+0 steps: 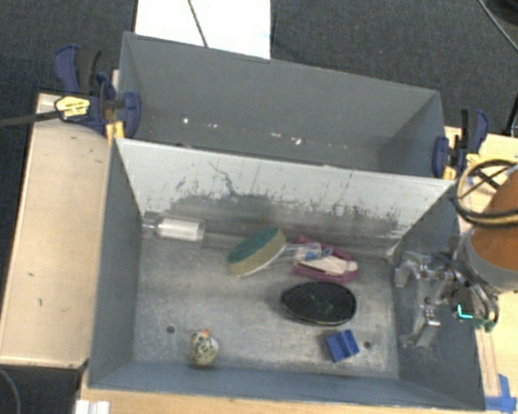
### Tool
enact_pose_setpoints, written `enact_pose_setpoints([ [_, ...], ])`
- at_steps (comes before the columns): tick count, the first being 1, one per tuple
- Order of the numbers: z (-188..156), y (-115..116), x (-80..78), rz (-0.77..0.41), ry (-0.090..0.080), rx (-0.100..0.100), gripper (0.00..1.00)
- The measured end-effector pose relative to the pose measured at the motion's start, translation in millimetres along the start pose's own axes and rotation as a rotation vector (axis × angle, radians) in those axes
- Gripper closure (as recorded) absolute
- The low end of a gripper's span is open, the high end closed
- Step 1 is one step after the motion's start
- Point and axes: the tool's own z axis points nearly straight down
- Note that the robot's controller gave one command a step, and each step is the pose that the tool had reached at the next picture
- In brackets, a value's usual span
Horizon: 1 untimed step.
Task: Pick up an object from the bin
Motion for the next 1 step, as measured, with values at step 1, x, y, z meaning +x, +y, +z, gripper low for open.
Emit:
enact_pose_setpoints([
  [1,60.0,61.8,15.1,-0.151,-0.003,-0.002,0.00],
])
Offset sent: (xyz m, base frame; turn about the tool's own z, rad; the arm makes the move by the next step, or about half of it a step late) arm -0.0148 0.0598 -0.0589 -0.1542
